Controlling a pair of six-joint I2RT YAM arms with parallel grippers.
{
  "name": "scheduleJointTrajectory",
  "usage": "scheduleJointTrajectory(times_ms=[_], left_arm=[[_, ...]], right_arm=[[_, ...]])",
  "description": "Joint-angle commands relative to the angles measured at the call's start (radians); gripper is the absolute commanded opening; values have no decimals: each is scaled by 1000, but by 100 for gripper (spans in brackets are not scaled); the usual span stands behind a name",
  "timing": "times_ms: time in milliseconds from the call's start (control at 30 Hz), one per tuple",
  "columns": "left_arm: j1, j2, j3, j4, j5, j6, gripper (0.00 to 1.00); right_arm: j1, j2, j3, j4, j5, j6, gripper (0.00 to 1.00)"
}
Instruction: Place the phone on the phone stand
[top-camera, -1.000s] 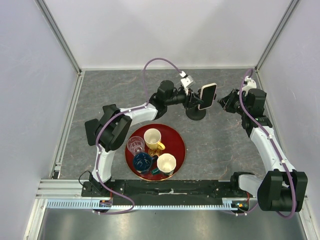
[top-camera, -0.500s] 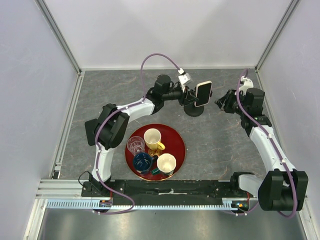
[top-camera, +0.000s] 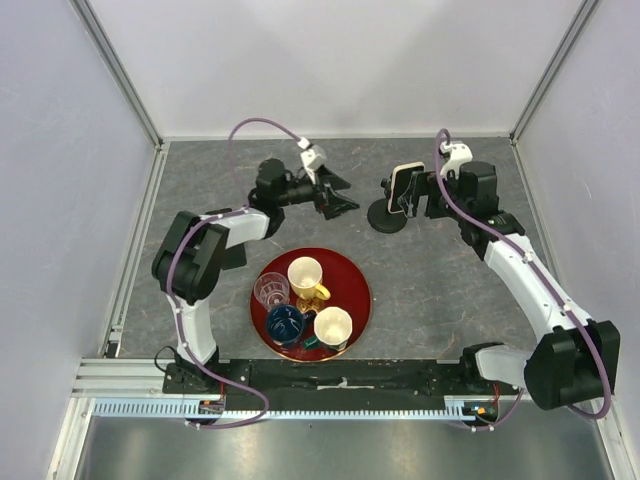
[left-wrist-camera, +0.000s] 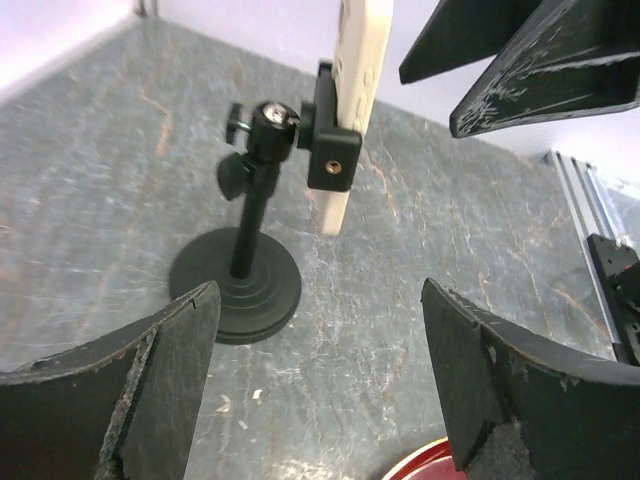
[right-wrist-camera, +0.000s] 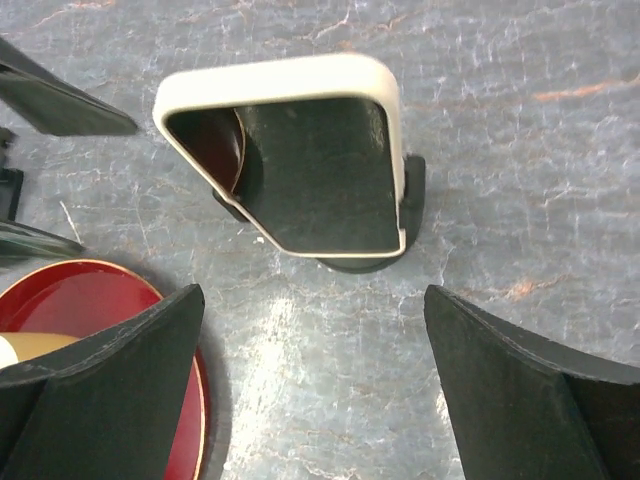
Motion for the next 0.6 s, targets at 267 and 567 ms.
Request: scheduleJointTrajectory(times_ms=[267,567], left_arm=[[80,-98,-85,278,58,-149,86],[80,-89,-74,278,66,-152,86]], right_arm=[[87,170,252,-25,251,-99,98],[134,207,275,-2,235,-128,98]])
